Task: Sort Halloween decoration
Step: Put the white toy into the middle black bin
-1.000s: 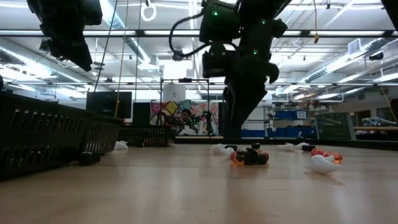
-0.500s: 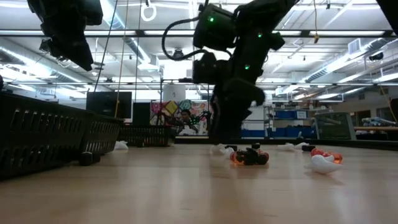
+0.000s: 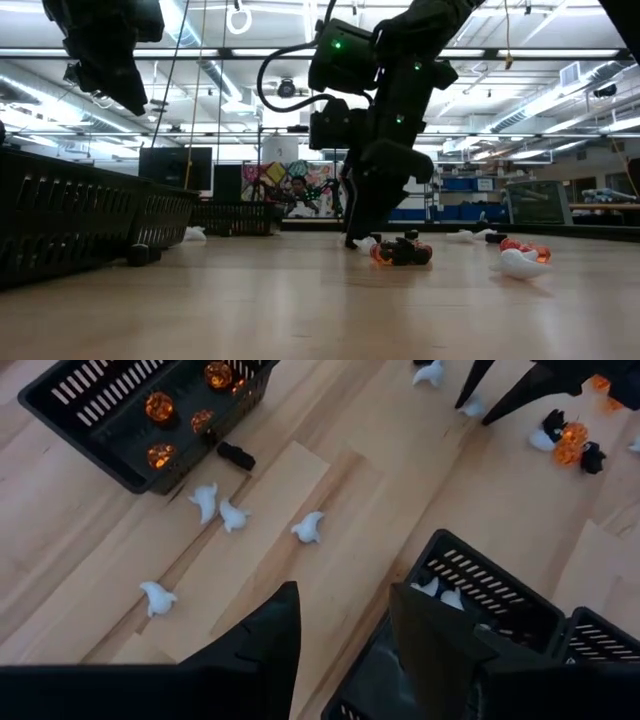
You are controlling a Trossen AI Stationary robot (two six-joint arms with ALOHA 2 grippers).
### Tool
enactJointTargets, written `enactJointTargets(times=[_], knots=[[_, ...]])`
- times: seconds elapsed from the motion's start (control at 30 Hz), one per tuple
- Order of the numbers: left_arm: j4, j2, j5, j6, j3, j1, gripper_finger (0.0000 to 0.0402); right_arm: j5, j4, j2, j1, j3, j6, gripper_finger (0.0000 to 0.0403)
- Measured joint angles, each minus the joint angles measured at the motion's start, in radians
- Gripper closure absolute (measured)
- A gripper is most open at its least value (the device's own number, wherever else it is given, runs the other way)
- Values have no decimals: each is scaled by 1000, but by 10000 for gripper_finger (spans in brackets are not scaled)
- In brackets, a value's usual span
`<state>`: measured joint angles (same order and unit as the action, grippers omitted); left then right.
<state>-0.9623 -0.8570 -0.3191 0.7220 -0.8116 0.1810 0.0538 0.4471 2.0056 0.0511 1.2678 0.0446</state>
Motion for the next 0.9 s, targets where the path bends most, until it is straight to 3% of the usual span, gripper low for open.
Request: enactJointTargets(times=[0.3, 0.9], knots=[[-4, 0, 1, -1, 0, 0, 239, -22, -14, 0, -1, 0, 1, 320], [-7, 0, 2, -19, 0, 0, 239, -66, 7, 8, 0, 76, -5, 328]])
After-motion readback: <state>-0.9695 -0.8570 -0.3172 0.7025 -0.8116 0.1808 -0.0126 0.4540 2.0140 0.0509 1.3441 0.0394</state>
